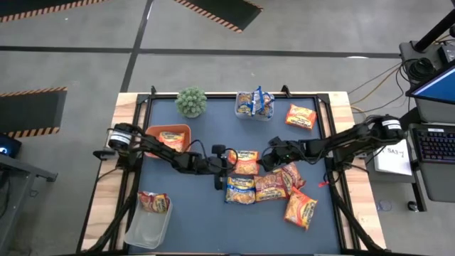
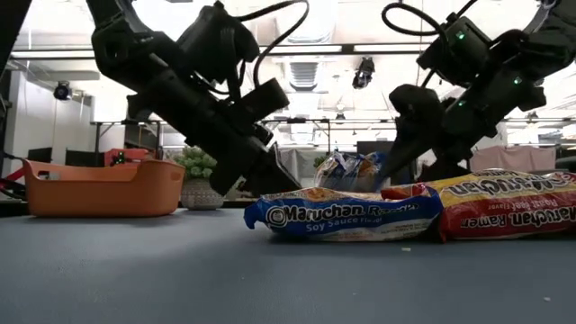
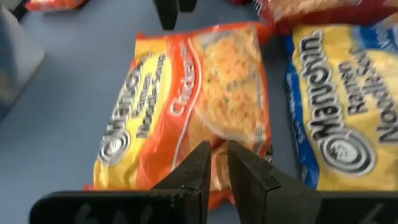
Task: Sort Maruchan noodles
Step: Put the orange noodle pack into the orange bin
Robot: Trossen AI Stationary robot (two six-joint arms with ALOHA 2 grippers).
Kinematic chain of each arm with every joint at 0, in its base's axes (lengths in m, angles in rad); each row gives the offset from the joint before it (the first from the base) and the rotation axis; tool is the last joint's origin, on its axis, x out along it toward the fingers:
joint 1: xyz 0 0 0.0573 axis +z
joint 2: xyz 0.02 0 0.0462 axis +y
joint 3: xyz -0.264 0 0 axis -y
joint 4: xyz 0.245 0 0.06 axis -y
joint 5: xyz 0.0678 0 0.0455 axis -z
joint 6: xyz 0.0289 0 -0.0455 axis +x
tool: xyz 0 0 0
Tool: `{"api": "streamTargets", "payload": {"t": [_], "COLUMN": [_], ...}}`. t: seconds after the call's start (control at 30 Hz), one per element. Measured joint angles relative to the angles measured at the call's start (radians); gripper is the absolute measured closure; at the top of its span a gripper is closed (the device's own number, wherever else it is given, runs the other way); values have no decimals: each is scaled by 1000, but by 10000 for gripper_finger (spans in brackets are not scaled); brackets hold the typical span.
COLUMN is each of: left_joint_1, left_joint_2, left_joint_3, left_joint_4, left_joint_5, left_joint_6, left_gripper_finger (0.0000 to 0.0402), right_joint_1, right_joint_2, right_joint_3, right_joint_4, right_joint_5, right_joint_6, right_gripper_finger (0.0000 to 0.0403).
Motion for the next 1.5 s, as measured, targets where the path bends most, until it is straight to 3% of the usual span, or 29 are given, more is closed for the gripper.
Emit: {"api": "streamTargets", "payload": {"t": [0.33, 0.67, 0.9, 1.3, 1.5], "left_joint_1": [25, 25, 25, 25, 17], "left_joint_2": [-6, -6, -6, -21, -148], "left_joint_3": [-59, -62, -63, -66, -67], "left_joint_4": [1, 0, 5, 3, -123], "left_joint_5": [0, 0, 0, 0, -1], "left_joint_6": [-62, -70, -72, -72, -15], "left_gripper_finger": [363, 363, 363, 363, 363], "right_joint_1": [-6, -13, -14, -13, -12], "right_joint_2": [167, 298, 320, 317, 311], "right_joint_3": [12, 84, 124, 128, 127], "right_joint_4": [274, 337, 343, 351, 371], "right_joint_5": [-3, 1, -10, -14, -11], "right_joint_6": [1, -19, -51, -87, -163], "right_gripper_finger": [85, 91, 130, 269, 283]}}
